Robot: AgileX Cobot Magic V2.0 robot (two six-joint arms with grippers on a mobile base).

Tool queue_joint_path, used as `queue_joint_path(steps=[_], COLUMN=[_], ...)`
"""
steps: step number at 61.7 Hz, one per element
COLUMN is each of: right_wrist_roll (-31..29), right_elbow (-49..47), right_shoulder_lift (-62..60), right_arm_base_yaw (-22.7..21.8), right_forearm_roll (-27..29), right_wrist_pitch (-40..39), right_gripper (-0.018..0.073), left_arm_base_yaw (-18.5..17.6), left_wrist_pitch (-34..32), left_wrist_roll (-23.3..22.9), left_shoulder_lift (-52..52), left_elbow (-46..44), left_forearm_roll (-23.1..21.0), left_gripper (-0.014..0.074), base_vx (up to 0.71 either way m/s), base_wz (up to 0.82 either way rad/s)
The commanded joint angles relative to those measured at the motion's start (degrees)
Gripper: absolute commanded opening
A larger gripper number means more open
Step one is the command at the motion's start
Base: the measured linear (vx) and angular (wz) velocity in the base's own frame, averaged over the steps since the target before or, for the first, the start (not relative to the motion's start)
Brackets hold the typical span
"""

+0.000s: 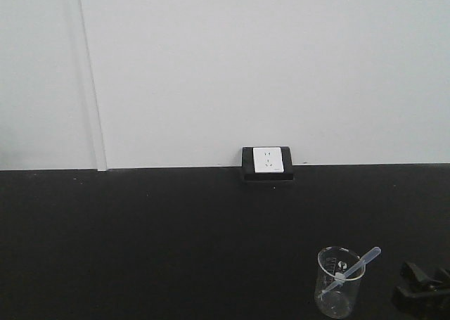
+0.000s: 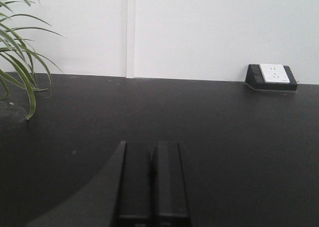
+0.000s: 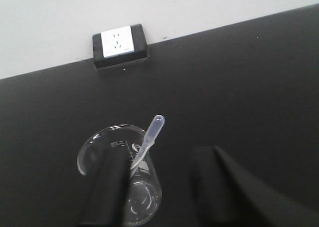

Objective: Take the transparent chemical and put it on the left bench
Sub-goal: 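Close the right gripper on the dropper pipette's bulb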

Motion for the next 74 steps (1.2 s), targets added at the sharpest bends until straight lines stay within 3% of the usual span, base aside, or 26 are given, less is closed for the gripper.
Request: queue_joint_path(steps=[1, 13, 39, 74], right_wrist_roll=[0.12, 0.51, 4.16, 3.45], right_elbow=[-2.03, -6.34, -19.09, -19.67], right_shoulder_lift=[3.24, 12.96, 28.83, 27.06], right_arm_base_yaw=[-0.13, -0.20, -0.20, -0.20], right_forearm_roll=[-1.04, -3.65, -5.88, -5.88], right_wrist_pitch=[-12.77, -16.50, -16.45, -15.99], right_gripper=[0.0552, 0.0580, 0.0497, 0.0099], left_arm_base_yaw=[-0.10, -0.10, -0.10, -0.10], left_wrist_pitch=[-4.49, -4.49, -4.49, -4.49], left_wrist_roll=[-0.45, -0.45, -0.45, -0.45], left_shoulder_lift=[-1.10, -1.10, -1.10, -1.10], left_elbow=[0.93, 0.93, 0.93, 0.93], left_forearm_roll=[-0.04, -0.04, -0.04, -0.04], left_gripper=[-0.0003, -0.0003, -0.0003, -0.0003], base_vx=[0.00, 0.00, 0.00, 0.00], base_wz=[0.00, 0.00, 0.00, 0.00])
